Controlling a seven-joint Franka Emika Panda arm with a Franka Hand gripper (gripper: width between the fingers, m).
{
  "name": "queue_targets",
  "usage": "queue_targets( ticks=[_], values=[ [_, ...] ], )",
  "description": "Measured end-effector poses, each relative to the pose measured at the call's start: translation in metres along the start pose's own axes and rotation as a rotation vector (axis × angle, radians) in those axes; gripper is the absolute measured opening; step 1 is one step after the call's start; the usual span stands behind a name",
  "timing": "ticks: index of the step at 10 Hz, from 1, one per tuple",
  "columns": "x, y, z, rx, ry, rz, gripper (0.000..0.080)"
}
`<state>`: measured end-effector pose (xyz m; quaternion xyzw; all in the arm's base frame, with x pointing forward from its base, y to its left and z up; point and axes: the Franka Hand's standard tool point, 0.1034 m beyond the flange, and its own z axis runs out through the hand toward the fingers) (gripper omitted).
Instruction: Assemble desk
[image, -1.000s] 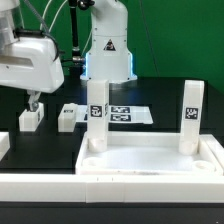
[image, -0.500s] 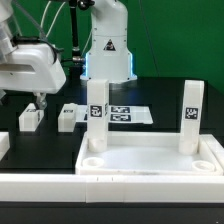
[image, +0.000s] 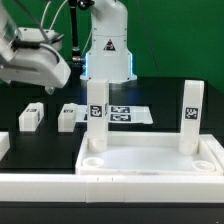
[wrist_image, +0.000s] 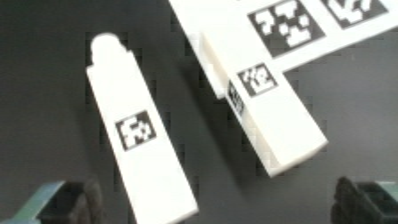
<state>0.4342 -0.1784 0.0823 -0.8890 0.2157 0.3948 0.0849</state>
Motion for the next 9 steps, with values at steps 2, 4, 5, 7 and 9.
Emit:
queue_targets(
  ticks=[2, 4, 5, 7, 9],
  values=[
    [0.007, 0.002, 0.012, 0.001, -0.073, 0.016, 0.0649],
    [0.005, -0.004, 0.025, 0.039, -0.09, 0.024, 0.0649],
    [0.006, -0.008, 0.026, 0.035, -0.081, 0.024, 0.0649],
    [0.01, -0.014, 0.024, 0.018, -0.057, 0.04, 0.0649],
    [0.01, -0.013, 0.024, 0.019, -0.058, 0.039, 0.0649]
  ],
)
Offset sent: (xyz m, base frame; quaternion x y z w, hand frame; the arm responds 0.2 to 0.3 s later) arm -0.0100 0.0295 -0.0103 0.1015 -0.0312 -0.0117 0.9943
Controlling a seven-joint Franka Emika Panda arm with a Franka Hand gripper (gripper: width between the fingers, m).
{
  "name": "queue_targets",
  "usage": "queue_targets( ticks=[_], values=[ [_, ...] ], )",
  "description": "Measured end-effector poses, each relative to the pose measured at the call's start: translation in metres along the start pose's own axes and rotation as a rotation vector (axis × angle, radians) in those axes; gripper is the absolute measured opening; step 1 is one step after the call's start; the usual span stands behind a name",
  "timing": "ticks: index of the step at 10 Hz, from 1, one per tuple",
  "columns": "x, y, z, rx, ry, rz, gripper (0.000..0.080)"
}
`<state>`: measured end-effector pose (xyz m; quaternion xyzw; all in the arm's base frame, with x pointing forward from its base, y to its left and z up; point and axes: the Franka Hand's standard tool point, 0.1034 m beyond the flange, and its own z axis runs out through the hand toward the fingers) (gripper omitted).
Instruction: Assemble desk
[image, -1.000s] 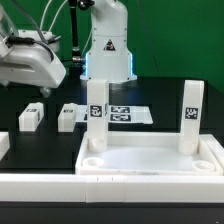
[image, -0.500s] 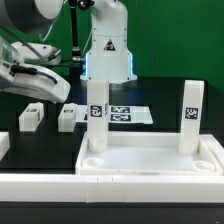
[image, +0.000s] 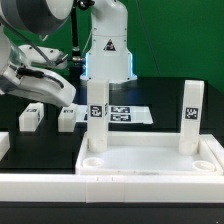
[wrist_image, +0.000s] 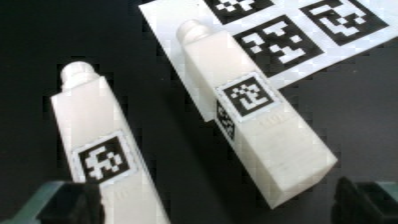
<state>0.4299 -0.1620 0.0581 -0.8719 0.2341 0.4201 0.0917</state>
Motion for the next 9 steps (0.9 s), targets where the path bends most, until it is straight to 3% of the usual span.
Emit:
queue_targets(
  ticks=[9],
  values=[
    [0.006, -0.027, 0.032, -0.026, -0.009, -0.006, 0.0649]
  ],
)
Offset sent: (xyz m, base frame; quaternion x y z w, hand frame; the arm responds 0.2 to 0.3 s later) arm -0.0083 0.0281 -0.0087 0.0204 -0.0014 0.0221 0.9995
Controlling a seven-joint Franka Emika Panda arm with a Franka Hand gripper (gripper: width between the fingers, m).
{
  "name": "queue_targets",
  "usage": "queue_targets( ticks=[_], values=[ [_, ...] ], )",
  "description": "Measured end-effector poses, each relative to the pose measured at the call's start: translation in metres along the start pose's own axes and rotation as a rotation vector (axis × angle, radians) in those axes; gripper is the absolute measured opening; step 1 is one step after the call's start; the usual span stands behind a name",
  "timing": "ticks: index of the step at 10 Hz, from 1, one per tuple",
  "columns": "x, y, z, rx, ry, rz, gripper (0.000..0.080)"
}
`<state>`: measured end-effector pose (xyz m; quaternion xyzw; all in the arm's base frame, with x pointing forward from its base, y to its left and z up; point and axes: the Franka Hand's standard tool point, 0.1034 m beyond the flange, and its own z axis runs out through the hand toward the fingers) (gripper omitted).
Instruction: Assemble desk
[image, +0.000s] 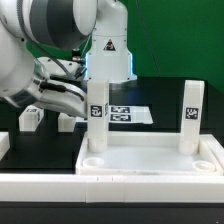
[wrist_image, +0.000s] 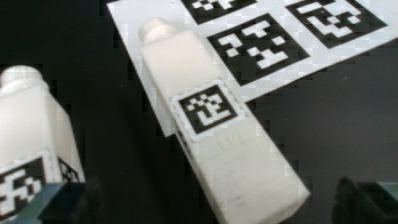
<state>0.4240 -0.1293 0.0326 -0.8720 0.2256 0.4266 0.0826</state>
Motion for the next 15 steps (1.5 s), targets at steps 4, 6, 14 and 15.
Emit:
queue_targets(
  ticks=[4, 6, 14, 15],
  values=[
    [0.005, -0.001, 0.01, -0.007, 0.001, 0.0, 0.0649],
    [0.008, -0.001, 0.014, -0.01, 0.004, 0.002, 0.0649],
    [0.01, 0.005, 0.023, -0.011, -0.02, 0.013, 0.0649],
    [0.01, 0.005, 0.023, -0.011, -0.019, 0.013, 0.0561]
  ],
)
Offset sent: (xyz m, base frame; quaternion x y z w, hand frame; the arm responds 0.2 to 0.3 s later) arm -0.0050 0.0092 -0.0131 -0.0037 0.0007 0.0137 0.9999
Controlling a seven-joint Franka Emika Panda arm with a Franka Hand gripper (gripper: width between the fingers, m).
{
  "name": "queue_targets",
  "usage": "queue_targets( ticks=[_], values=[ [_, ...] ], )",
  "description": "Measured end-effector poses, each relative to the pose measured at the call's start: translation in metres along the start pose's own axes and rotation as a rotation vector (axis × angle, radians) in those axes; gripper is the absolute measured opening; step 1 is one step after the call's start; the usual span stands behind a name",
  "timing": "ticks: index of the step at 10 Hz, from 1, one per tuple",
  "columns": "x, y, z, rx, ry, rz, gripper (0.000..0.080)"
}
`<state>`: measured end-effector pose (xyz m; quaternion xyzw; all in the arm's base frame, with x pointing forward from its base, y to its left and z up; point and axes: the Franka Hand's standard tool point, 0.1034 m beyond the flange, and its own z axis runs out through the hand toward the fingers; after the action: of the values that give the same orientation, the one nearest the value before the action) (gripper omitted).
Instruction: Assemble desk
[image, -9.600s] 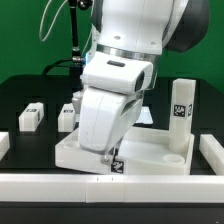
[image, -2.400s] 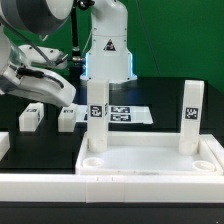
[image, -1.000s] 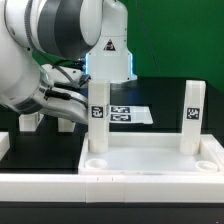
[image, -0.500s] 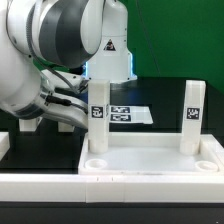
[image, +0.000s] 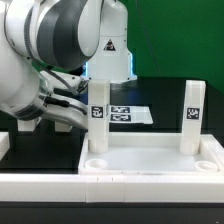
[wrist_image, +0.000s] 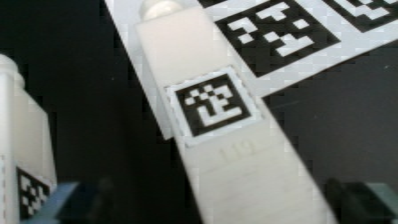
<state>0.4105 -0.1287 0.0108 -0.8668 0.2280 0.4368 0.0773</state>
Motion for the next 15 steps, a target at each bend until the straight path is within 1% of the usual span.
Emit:
queue_targets(
  ticks=[1, 2, 3, 11, 12, 13, 14, 15],
  values=[
    [0.0, 0.0, 0.0, 0.0, 0.0, 0.0, 0.0427],
    [0.0, 0.0, 0.0, 0.0, 0.0, 0.0, 0.0427],
    [0.0, 0.0, 0.0, 0.0, 0.001, 0.0, 0.0287],
    [0.0, 0.0, 0.0, 0.0, 0.001, 0.0, 0.0287],
    [-0.003, 0.0, -0.004, 0.003, -0.001, -0.004, 0.0287],
    [-0.024, 0.002, -0.022, 0.022, -0.032, -0.01, 0.0287],
    [-0.044, 0.002, -0.041, 0.049, -0.024, -0.016, 0.0288],
    [-0.059, 0.001, -0.056, 0.061, -0.015, -0.024, 0.0288]
  ],
)
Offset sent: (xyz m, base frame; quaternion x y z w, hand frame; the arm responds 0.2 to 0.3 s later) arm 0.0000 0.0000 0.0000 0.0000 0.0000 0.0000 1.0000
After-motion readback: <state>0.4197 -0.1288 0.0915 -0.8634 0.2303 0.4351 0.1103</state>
